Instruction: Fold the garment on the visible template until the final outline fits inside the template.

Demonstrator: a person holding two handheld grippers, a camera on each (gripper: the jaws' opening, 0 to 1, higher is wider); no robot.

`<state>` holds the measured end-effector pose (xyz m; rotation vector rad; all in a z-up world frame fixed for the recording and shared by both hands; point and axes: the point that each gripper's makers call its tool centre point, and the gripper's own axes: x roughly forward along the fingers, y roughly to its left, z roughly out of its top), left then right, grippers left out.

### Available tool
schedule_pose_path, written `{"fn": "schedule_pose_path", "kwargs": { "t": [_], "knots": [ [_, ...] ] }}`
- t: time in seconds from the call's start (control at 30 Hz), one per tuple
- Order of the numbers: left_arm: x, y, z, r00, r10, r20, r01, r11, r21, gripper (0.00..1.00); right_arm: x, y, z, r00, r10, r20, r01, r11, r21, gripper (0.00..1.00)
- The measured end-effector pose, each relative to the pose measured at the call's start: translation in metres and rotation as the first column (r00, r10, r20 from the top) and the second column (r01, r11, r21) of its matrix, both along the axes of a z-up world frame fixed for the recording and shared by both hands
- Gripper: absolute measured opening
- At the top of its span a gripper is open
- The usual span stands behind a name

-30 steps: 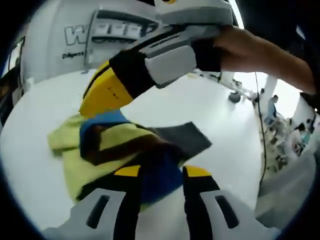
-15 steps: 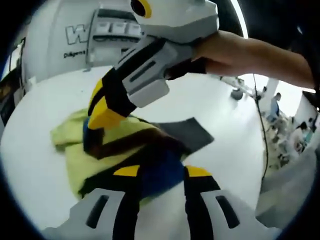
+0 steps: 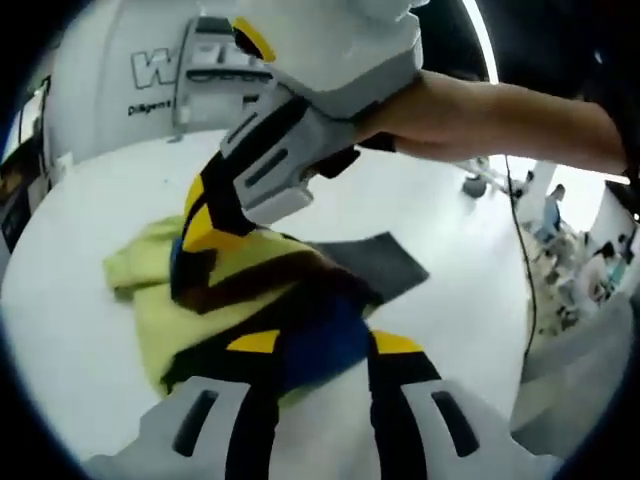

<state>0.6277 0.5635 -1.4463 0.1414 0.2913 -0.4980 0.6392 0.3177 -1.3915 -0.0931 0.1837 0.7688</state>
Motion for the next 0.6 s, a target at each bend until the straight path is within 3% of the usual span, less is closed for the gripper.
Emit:
{"fn": "schedule_pose_path", "kwargs": {
  "t": [0.03, 0.2, 0.23, 0.33, 0.4, 0.47, 0.5, 0.6],
  "knots": [
    [0.001, -0.004, -0.014, 0.999, -0.034, -0.032, 0.035, 0.999, 0.016, 0.29, 0.006, 0.004, -0.003, 1.0, 0.015, -0.007, -0.015, 1.0, -0.018, 0.0],
    [0.02, -0.018, -0.039, 0.994, -0.078, -0.078, 0.078, 0.997, -0.002, 0.29, 0.034, 0.018, -0.013, 0.997, 0.063, -0.032, -0.065, 0.996, -0.062, 0.0],
    [0.028, -0.027, -0.054, 0.989, -0.104, -0.106, 0.105, 0.994, 0.007, 0.29, 0.048, 0.025, -0.02, 0.996, 0.076, -0.039, -0.08, 0.991, -0.103, 0.0],
    [0.035, -0.034, -0.067, 0.986, -0.112, -0.123, 0.115, 0.993, 0.017, 0.29, 0.058, 0.03, -0.024, 0.996, 0.08, -0.033, -0.083, 0.991, -0.107, 0.0],
    [0.04, -0.044, -0.082, 0.98, -0.135, -0.145, 0.141, 0.989, 0.034, 0.29, 0.065, 0.037, -0.041, 0.992, 0.103, -0.071, -0.113, 0.981, -0.155, 0.0],
    [0.044, -0.054, -0.093, 0.971, -0.168, -0.17, 0.177, 0.983, 0.041, 0.29, 0.069, 0.04, -0.046, 0.99, 0.116, -0.081, -0.128, 0.978, -0.165, 0.0],
    [0.044, -0.068, -0.099, 0.959, -0.205, -0.197, 0.211, 0.978, 0.007, 0.29, 0.07, 0.041, -0.047, 0.989, 0.12, -0.083, -0.133, 0.977, -0.165, 0.0],
    [0.047, -0.086, -0.111, 0.951, -0.217, -0.219, 0.215, 0.976, -0.033, 0.29, 0.074, 0.043, -0.051, 0.987, 0.138, -0.085, -0.151, 0.973, -0.172, 0.0]
  ]
}}
